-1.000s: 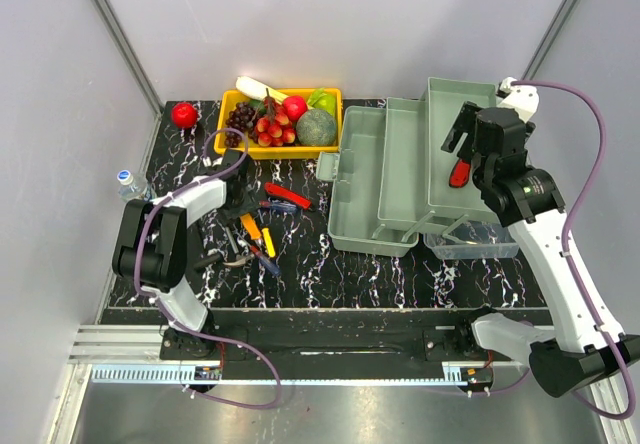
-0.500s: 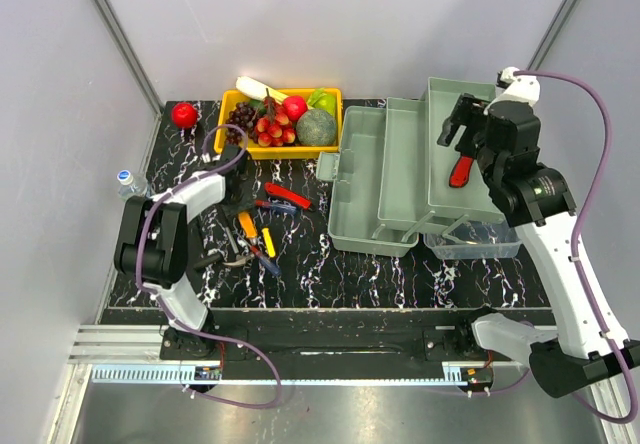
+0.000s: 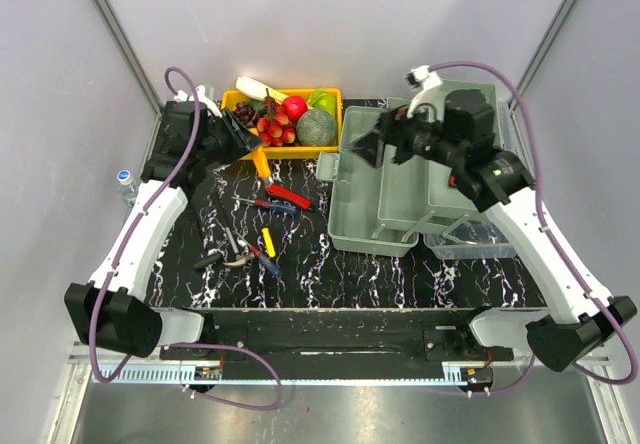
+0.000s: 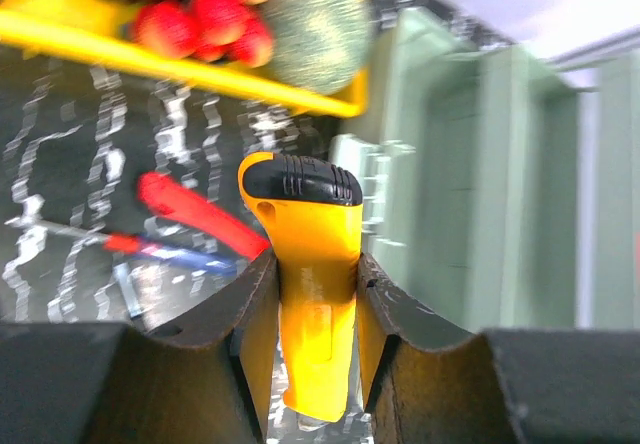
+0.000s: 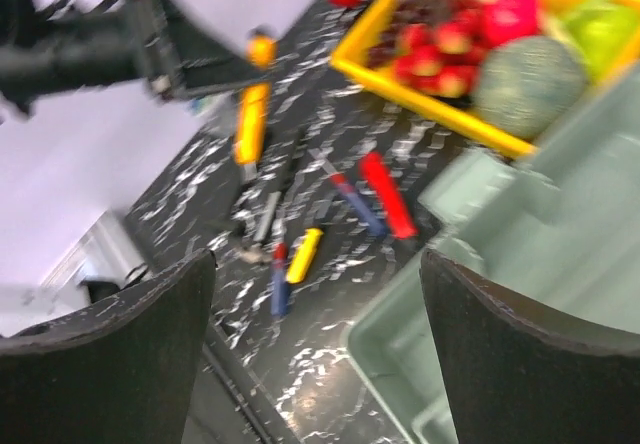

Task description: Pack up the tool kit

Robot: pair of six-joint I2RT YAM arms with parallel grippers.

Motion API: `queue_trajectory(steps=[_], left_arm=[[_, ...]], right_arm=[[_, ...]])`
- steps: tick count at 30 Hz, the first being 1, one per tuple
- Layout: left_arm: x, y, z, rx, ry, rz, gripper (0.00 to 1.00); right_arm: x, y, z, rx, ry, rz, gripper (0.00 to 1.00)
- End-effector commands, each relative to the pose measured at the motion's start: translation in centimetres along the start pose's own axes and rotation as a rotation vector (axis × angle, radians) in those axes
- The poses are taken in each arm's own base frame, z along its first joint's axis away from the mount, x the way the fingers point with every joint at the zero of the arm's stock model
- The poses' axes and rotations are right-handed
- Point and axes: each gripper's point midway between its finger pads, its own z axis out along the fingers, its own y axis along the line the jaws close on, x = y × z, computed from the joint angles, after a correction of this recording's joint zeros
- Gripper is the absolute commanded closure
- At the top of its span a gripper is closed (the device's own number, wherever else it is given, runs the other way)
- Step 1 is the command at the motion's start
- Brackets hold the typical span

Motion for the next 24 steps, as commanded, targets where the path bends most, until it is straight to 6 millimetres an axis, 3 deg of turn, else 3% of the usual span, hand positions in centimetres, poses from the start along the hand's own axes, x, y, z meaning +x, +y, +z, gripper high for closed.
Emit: queue_trajectory(steps=[1,3,6,10,16,20,24], left_arm=[[-2.3,-9.3,-4.1,0.398,-0.03,-0.026,1.0],[-2.8,-11.6,-5.6,0.497,-0.061,-0.03,1.0],[-3.1,-14.6,-7.8,0.624,-0.107,-0.027,1.0],[-3.2,-17.2,-9.8,0.746,-0.157,-0.042,1.0],[-2.0,-19.0,-10.7,0.812,-0.129,-0.028,0.99],[-1.6,-19.5,-11.0,0.829,-0.127,-0.004,0.99],[-1.0,-19.8,-10.8,0.826,-0.127,0.019,0.98]], right_arm=[[-0.7,8.6,1.5,-0.307,-0.038,-0.044,0.12],[-0.2,10.6,2.5,-0.363,-0.031,-0.031,0.12],[0.2,11.9,3.6,-0.374,-0.049,-0.026,0.12],[1.1,12.8,4.8,-0.383,-0.031,-0.034,0.13],[1.1,10.7,7.2,-0.241,-0.005,-0.014,0.23],[1.2,10.6,7.8,-0.225,0.005,0.002,0.32],[1.4,10.5,8.2,-0.211,0.003,0.008,0.49]])
